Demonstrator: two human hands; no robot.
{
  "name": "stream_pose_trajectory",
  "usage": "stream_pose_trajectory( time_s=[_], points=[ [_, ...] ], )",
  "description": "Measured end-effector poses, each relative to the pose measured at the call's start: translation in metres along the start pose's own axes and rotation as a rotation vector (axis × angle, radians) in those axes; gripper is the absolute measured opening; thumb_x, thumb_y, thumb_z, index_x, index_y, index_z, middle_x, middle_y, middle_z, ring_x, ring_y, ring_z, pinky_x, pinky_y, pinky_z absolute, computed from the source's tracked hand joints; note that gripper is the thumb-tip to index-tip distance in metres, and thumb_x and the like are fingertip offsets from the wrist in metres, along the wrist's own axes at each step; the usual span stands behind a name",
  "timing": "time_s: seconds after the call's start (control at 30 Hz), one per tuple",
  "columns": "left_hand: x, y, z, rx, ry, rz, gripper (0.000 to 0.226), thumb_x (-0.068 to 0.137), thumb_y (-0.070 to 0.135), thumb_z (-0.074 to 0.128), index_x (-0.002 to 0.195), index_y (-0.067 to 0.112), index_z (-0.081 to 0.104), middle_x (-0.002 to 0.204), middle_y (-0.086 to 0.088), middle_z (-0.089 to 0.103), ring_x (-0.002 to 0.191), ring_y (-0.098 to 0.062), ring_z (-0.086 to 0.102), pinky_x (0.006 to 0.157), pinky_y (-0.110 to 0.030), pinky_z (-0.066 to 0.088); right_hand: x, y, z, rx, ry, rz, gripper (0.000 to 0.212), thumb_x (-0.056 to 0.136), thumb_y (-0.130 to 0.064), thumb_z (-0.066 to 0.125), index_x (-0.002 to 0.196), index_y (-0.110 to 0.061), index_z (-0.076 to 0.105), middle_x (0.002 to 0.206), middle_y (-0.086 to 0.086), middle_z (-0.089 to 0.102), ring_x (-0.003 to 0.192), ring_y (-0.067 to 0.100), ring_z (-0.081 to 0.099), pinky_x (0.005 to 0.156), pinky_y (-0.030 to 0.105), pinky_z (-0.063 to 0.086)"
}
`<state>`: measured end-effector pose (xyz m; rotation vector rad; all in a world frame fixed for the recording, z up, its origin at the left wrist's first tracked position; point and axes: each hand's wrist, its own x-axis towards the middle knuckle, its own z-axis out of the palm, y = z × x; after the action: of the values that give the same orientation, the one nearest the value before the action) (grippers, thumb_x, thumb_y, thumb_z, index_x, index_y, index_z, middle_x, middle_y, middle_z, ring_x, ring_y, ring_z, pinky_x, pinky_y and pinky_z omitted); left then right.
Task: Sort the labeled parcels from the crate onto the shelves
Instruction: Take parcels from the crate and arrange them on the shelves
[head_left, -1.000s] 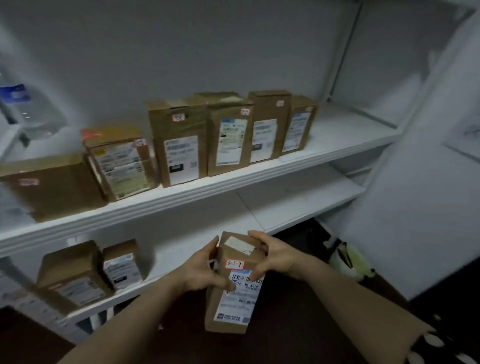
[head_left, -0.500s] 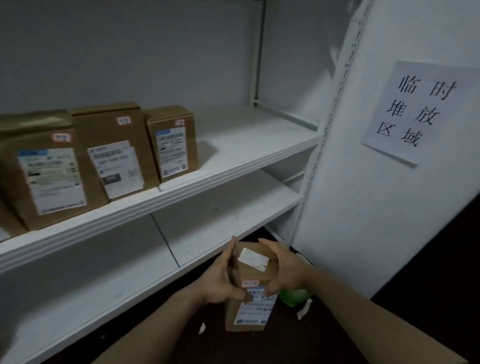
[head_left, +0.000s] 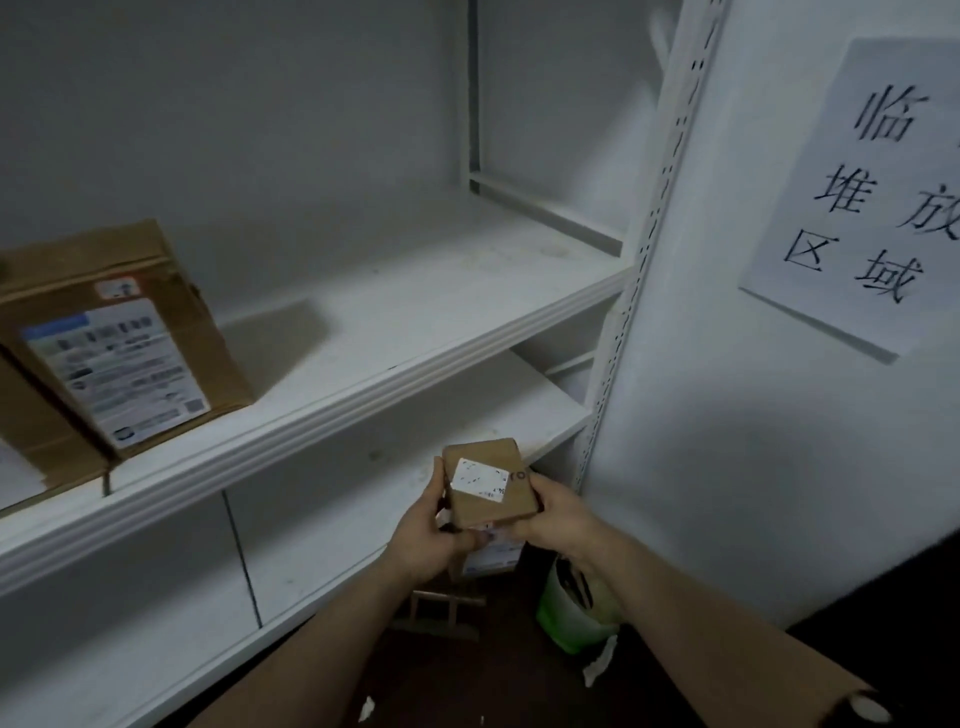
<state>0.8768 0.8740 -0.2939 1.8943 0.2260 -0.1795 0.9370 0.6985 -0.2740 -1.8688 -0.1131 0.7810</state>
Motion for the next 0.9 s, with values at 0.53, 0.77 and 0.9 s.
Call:
stream_pose_trajectory(
  time_s=[0.53, 0.77, 0.9],
  points=[
    [0.143, -0.022, -0.018, 0.081, 0.241, -0.346, 0.089, 0.092, 0.019, 0.06, 0.151, 0.007, -0.006, 0.139, -0.011, 0.046, 0.121, -0.021, 0.048, 0.088, -0.019, 0.038, 0.185, -0.032, -0.007, -0.071, -0.099, -0.022, 0.03, 0.1, -0.03, 0.043, 0.127, -0.017, 0.05, 0.125, 0.004, 0.057, 0.116, 0.019, 0.052, 0.102, 0.032, 0.041],
    [0.16, -0.043, -0.013, 0.112, 0.303, -0.421, 0.086, 0.094, 0.02, 0.057, 0.151, 0.006, -0.006, 0.139, -0.013, 0.048, 0.124, -0.029, 0.049, 0.099, -0.032, 0.04, 0.219, -0.025, -0.001, -0.178, -0.137, -0.055, 0.035, 0.102, -0.024, 0.041, 0.132, -0.008, 0.047, 0.129, 0.011, 0.056, 0.119, 0.022, 0.051, 0.092, 0.022, 0.036],
    [0.165, -0.051, -0.01, 0.118, 0.331, -0.423, 0.084, 0.095, 0.02, 0.055, 0.151, 0.007, -0.007, 0.138, -0.014, 0.05, 0.124, -0.029, 0.05, 0.101, -0.037, 0.042, 0.229, -0.022, 0.001, -0.16, -0.148, -0.045, 0.037, 0.102, -0.028, 0.038, 0.133, -0.01, 0.047, 0.122, 0.003, 0.053, 0.115, 0.017, 0.048, 0.095, 0.025, 0.035]
  ],
)
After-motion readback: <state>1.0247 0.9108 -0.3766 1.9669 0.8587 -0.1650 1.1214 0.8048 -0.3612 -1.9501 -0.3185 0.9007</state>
